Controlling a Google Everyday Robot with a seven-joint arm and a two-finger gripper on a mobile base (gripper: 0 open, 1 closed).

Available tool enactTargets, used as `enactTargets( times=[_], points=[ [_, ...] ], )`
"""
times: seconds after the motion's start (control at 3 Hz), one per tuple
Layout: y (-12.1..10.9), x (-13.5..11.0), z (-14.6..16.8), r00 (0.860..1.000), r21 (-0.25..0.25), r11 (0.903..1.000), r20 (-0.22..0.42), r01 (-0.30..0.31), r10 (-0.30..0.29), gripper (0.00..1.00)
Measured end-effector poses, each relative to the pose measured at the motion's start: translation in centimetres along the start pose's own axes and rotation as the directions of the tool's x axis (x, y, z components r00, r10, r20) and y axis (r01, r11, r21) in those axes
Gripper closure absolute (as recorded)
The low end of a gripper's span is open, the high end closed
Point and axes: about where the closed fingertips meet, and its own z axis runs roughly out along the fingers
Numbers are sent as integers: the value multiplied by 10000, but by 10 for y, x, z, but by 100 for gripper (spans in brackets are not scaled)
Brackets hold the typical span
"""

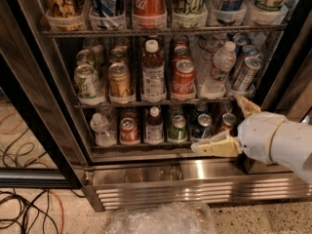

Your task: Pick coke can from middle shelf of fridge

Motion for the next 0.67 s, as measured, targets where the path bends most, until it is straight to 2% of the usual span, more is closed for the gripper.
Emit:
enactTargets(
  times=[0.33, 0.67],
  points=[
    [4, 18, 15, 9934, 548, 9957, 907, -751, 699, 0],
    [22, -5, 27, 9905, 272, 9988, 1321, -412, 373, 0]
  ],
)
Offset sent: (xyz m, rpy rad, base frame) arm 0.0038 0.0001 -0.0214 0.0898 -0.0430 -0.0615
